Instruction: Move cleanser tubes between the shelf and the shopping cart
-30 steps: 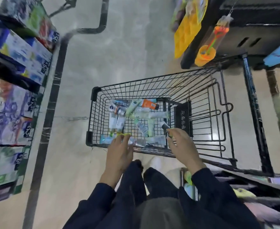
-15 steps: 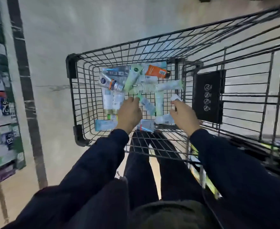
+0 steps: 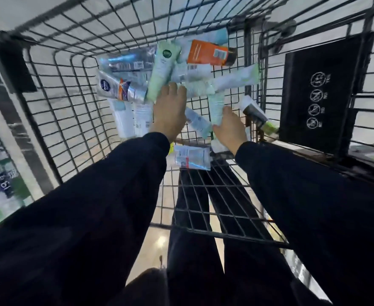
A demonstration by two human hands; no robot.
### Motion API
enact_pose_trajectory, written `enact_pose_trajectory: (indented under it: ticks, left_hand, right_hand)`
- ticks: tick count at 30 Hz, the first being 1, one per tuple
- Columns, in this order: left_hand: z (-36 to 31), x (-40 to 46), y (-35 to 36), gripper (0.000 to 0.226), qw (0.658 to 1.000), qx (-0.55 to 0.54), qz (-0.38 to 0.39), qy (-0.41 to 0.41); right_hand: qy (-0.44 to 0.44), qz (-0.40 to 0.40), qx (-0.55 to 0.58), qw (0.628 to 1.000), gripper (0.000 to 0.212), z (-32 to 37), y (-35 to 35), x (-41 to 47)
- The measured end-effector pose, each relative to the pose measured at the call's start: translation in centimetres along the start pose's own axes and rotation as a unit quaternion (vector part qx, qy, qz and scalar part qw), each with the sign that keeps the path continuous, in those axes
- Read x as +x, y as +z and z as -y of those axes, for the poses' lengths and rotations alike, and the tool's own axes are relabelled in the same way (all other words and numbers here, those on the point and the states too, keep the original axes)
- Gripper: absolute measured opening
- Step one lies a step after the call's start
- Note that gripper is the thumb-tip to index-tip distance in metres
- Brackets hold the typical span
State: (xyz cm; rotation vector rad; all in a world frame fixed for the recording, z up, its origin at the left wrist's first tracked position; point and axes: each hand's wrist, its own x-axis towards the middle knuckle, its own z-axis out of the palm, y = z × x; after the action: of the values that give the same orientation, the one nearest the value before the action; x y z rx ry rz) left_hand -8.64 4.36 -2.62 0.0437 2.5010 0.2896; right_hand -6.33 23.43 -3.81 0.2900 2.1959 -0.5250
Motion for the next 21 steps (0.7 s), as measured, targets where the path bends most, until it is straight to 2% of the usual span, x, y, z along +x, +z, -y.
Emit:
enact_pose_trajectory:
  ticks: [4,8,11,14,17,19,21]
  left_hand:
    - [0.2,0.0,1.3,0.064,0.998,0.045,-0.040,0.007]
    - [1.3,0.4,1.9,0.059,0.998,0.042,-0.050,0.021]
    - [1.2,0.4,1.3,0.052,0.999,-0.003,-0.034,0.005]
    - [1.1,0.0,0.5,0.047,0.993,-0.115,0.005,-0.039]
    - [0.5,-1.2,-1.9,0.054,0.958,-0.263,0.035,-0.106]
    - [-0.2,-2.6,-4.3,0.060,0.910,-0.383,0.068,-0.145]
    - [-1.2,-4.4,-7.1,0.064,0.850,-0.490,0.106,-0.163]
  right_hand:
    - [0.018,-0.019,0.011,1.000,0.055,0.1,1.3,0.9]
    - [0.014,-0.044,0.018,0.999,0.053,-0.3,1.9,1.2]
    - [0.027,-0.022,0.073,0.997,0.051,-0.5,1.4,0.8]
    - [0.071,0.033,0.204,0.976,0.061,-0.3,0.2,-0.4]
    - [0.109,0.088,0.344,0.928,0.066,0.2,-1.7,-2.5]
    - [0.116,0.109,0.416,0.895,0.064,0.6,-3.3,-4.6]
    - [0.107,0.129,0.508,0.845,0.059,0.9,-5.3,-6.9]
